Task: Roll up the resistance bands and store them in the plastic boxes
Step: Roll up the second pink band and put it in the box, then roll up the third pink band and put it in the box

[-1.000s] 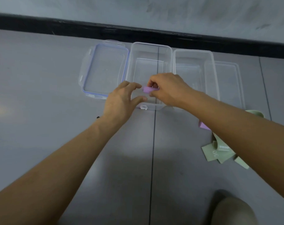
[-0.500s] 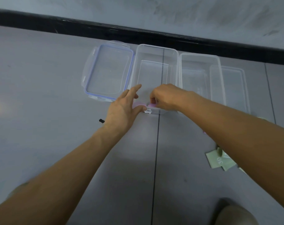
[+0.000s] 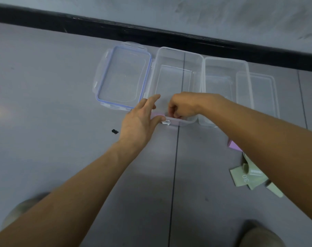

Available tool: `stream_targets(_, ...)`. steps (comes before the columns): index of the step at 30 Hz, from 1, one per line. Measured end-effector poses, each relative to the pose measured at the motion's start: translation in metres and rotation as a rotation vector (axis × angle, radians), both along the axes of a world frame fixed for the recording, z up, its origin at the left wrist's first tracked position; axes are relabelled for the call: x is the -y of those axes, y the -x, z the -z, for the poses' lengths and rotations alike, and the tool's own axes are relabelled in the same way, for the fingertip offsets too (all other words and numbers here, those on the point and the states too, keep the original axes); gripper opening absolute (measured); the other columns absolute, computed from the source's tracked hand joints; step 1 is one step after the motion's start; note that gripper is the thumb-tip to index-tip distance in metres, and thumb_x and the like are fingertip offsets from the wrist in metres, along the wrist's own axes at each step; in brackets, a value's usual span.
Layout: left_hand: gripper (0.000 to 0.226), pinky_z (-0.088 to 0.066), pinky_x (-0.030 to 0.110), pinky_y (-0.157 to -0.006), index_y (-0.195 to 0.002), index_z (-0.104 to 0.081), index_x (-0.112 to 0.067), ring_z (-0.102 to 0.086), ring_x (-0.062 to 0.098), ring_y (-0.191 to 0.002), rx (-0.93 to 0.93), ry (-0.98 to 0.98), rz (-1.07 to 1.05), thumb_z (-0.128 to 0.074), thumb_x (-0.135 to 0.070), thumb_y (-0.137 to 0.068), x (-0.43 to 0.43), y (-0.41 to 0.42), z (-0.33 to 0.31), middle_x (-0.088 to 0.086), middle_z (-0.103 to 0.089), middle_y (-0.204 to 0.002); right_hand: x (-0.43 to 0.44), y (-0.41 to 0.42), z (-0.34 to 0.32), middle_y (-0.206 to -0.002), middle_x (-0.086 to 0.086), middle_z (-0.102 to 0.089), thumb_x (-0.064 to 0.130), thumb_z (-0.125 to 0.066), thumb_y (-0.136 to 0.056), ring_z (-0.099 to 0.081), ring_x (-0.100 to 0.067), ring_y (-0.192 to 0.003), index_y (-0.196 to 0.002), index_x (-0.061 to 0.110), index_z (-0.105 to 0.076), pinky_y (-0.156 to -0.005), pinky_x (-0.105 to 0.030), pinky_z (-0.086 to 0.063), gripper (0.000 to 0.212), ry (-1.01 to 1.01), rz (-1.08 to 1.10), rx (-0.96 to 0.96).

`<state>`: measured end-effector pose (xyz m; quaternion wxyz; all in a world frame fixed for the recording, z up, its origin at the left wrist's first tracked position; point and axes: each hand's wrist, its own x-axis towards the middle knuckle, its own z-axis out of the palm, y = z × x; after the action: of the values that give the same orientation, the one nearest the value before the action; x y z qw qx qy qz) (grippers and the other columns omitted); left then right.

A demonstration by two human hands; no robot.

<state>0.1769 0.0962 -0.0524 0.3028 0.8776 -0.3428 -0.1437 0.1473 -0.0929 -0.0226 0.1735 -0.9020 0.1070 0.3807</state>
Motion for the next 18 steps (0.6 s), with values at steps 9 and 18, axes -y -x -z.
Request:
stream_targets(9,0.061,-0.039,0.026,-0.072,-0.143,-0.039,-0.032,-0.047,0.011,-0.077,-0.015,-0.032,0.023,-0.066,-0.040,-0.089,0.001,0.000,-0.005,-0.006,-0.057,-0.122,0.010,0.017,-0.020,-0.120,0.005,-0.068,0.000,-0.051,-0.095,-0.063,-0.011,-0.109,-0.124,0.018,-0.068,-0.101,-0.028,-0.047,0.038,-0.218,0.159,0.100)
stream_targets(18,0.063,-0.045,0.030,-0.076,-0.141,-0.044,-0.032,-0.061,0.024,-0.088,0.026,-0.027,0.073,-0.070,-0.041,-0.085,0.004,0.001,-0.017,-0.007,-0.056,-0.130,0.018,0.051,-0.038,-0.129,0.004,-0.064,0.021,-0.055,-0.100,-0.059,-0.010,-0.116,-0.130,0.024,-0.062,-0.107,-0.032,-0.043,0.031,-0.248,0.318,0.372)
